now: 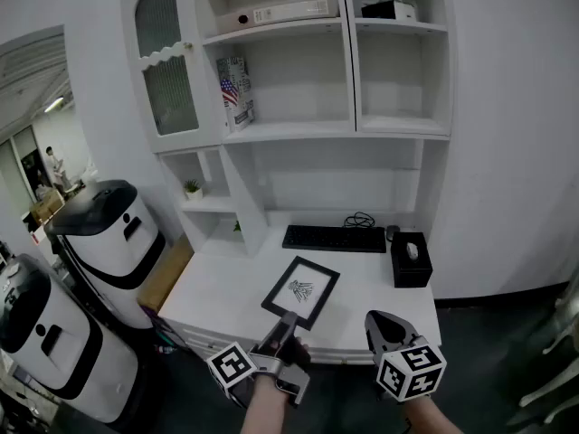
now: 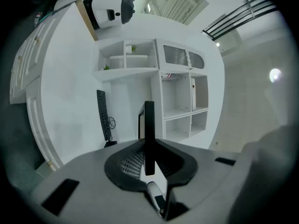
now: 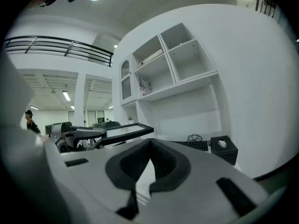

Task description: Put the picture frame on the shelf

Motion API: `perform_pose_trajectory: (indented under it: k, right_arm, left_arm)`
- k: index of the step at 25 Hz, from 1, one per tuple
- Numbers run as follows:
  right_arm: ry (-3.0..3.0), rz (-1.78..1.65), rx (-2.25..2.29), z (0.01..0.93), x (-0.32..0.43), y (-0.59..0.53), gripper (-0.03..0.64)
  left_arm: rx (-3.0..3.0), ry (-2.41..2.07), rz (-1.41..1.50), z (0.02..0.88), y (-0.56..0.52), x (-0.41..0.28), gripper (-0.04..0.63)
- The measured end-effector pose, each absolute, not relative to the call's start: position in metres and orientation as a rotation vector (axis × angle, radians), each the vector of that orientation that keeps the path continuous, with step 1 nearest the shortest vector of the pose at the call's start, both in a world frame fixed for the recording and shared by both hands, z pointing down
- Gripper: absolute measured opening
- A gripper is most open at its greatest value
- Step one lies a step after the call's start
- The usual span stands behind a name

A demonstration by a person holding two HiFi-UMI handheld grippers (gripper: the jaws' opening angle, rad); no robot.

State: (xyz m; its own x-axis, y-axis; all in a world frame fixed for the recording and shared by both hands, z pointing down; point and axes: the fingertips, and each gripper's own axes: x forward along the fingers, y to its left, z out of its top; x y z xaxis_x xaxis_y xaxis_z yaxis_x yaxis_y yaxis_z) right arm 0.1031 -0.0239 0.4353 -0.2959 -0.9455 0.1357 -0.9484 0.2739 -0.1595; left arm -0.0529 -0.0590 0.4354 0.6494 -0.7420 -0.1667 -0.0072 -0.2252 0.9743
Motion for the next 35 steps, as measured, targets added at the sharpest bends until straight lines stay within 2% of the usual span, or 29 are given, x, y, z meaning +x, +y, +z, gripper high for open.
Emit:
perform_pose_trajectory:
  k: [15, 35]
  right_arm:
    - [-2.619, 0.308, 1.767, 0.418, 0.118, -0.034, 0.002]
    - [-2.873, 0.145, 1.533, 0.323, 0.089, -0.095, 0.002]
  left_arm:
    - [1.688, -0.617, -0.828, 0.408, -0.066, -0.032, 0.058]
    - [1.696, -0.664, -1.068, 0.297, -0.133, -0.060, 0.058]
